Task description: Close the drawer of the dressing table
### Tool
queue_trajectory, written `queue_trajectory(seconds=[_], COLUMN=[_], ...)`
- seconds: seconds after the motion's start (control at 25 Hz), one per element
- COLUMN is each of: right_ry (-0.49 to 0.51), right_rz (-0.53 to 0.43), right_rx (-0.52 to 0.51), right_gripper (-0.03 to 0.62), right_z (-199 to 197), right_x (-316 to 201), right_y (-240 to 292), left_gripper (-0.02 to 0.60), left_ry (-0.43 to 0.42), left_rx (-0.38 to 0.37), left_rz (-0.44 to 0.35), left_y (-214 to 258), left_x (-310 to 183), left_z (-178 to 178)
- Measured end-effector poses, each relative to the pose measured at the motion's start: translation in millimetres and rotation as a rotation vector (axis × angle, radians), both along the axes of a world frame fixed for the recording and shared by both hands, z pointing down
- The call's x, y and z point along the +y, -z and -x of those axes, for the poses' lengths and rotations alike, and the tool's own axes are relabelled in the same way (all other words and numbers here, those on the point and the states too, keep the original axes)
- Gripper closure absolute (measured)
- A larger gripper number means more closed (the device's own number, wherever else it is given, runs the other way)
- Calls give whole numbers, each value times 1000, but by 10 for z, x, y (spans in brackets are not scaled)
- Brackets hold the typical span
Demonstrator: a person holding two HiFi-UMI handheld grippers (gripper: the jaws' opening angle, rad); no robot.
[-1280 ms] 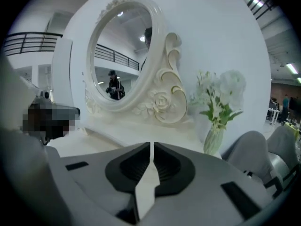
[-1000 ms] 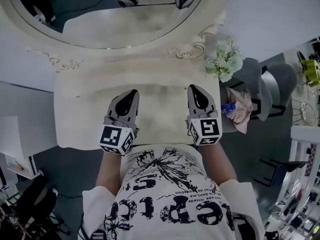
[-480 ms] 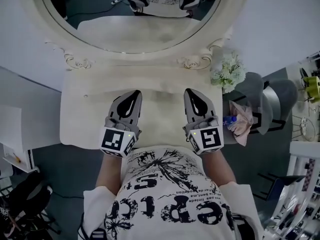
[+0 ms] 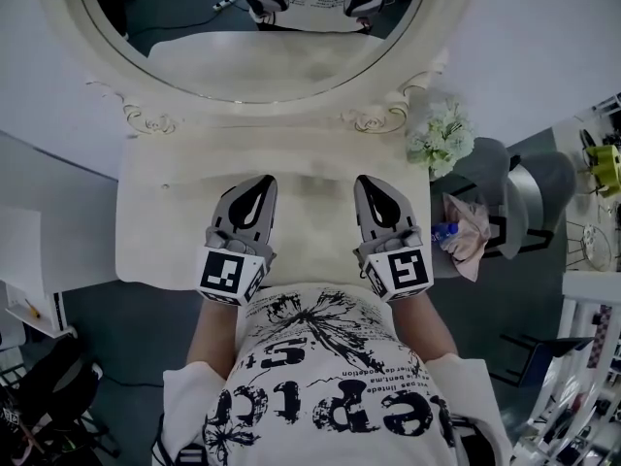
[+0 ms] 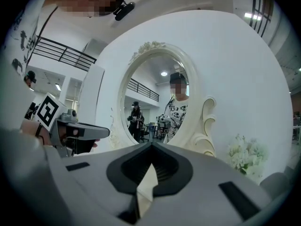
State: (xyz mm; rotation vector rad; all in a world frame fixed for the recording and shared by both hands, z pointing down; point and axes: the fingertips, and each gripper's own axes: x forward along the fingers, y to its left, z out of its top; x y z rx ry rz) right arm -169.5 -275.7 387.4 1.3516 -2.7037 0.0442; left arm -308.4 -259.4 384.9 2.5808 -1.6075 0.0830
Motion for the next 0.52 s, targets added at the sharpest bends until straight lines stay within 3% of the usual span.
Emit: queue_trajectory(seconds=[0.52], right_ry=[31], right_rz=[15], right_rx=[-14], right_gripper=[579], right_z=[156], right_x=[45], right_y=[-67], left_gripper=[563], left_ry=[-18], left_rx=[-26], left_rz=[7], left_y=[-35], left_x=[-19], left_z=[42])
